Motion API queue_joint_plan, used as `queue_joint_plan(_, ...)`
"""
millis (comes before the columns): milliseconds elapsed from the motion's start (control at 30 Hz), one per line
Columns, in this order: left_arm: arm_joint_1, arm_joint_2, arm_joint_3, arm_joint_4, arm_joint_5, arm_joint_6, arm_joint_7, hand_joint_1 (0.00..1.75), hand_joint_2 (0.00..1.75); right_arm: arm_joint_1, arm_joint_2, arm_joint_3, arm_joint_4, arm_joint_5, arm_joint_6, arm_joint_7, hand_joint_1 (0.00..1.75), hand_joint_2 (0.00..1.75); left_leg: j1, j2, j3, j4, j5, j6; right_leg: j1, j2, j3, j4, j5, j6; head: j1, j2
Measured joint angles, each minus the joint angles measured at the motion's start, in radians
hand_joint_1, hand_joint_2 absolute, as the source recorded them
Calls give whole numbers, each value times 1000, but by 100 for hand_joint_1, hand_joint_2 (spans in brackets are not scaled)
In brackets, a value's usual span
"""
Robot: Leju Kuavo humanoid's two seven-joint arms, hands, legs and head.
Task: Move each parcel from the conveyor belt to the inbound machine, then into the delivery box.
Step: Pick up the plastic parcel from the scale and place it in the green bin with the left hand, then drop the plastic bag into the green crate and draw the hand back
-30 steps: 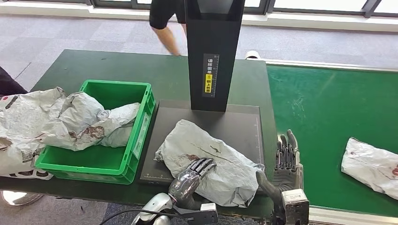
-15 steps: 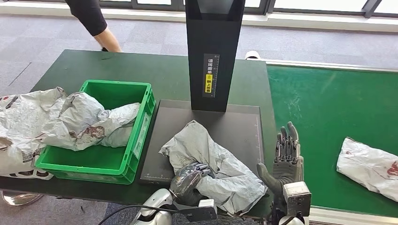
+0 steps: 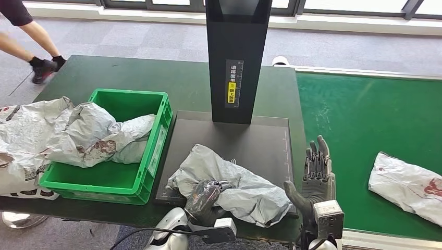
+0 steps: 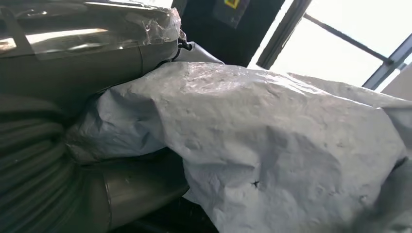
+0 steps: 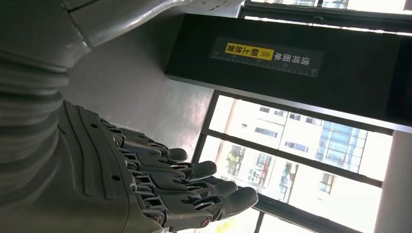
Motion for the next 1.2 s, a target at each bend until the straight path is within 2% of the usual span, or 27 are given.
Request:
queue_joint_plan(367, 170, 27, 20, -413, -78, 190, 22, 175, 175, 19, -5, 1, 1, -13, 20, 0, 0, 175, 0, 0, -2, 0, 0, 0, 0, 0, -2, 0, 0, 0, 0, 0)
queue_joint_plan(533, 256, 45, 22, -632, -44, 265, 5, 175, 175, 28, -5, 1, 1, -9, 38, 0, 0, 175, 0, 0, -2, 0, 0, 0, 0, 0, -2, 0, 0, 0, 0, 0)
queue_joint_plan(700, 308, 56, 22, -747, -28, 277, -1, 175, 175, 31, -5, 1, 1, -10, 42, 0, 0, 175, 0, 0, -2, 0, 0, 0, 0, 0, -2, 0, -1, 0, 0, 0)
queue_joint_plan(867, 358, 66, 21, -852, -15, 343, -24, 175, 175, 34, -5, 1, 1, -10, 49, 0, 0, 175, 0, 0, -2, 0, 0, 0, 0, 0, -2, 0, -1, 0, 0, 0)
queue_joint_plan(1033, 360, 78, 35, -935, -14, 369, -15, 175, 175, 54, -5, 1, -1, -12, 38, 0, 0, 175, 0, -1, -1, 0, 0, 0, 0, -1, -2, 0, -1, 0, 0, 0)
queue_joint_plan(1200, 293, 109, 113, -947, 102, 342, 46, 175, 175, 98, -5, 1, -23, -14, 38, 0, 0, 175, 0, -1, -1, 0, 0, -1, 0, -1, -2, 0, -1, 0, 0, 0)
